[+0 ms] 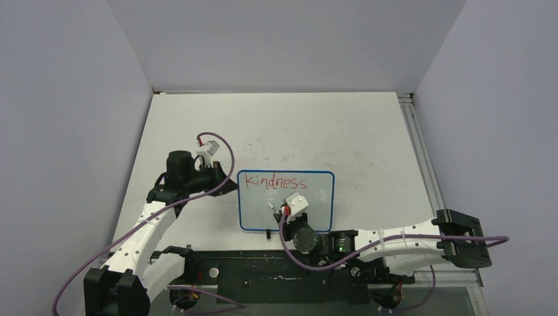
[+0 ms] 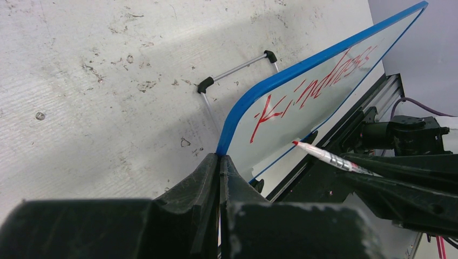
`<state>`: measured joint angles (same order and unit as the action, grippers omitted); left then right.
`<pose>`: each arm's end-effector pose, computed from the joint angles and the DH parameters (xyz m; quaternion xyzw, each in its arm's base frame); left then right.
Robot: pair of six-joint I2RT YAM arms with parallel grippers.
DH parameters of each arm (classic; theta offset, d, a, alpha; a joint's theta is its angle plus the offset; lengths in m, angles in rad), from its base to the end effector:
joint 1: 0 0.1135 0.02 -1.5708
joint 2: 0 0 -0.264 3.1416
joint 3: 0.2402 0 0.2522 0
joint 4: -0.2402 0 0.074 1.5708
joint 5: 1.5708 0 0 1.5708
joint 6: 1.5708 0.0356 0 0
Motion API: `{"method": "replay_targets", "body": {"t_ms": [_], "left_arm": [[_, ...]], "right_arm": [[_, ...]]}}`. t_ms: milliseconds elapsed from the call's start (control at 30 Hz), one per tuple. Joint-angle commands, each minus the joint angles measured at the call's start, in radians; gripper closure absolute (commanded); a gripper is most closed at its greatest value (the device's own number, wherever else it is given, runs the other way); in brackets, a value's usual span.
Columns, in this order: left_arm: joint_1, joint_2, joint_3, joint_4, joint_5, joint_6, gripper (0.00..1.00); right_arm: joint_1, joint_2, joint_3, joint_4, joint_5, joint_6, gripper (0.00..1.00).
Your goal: Write a sentence on the whiteboard
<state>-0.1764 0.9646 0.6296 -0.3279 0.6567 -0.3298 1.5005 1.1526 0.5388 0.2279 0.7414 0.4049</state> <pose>0.1943 -0.0567 0.2437 0.0758 0.8590 -0.3845 0.3293 0.0409 0.2382 0.2250 -0.2300 0.7654 0.2500 0.5465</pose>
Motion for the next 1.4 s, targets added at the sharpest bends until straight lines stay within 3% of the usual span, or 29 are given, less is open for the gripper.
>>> {"method": "replay_targets", "body": {"t_ms": [0,567,1367], "left_arm": [[-0.011,-0.018,0.039,0.001,0.007,0.009,1.00],[-0.014,-0.014,0.042,-0.013,-0.011,0.007,1.00],[-0.017,-0.011,0.041,-0.011,-0.006,0.000,1.00]], "right_arm": [[0.010,0.089,0.061,0.183,-0.040,0.005,0.95],[-0.002,0.341,0.157,0.327,-0.122,0.023,0.95],[0.006,0.388,0.153,0.397,-0.113,0.014,0.95]]}}
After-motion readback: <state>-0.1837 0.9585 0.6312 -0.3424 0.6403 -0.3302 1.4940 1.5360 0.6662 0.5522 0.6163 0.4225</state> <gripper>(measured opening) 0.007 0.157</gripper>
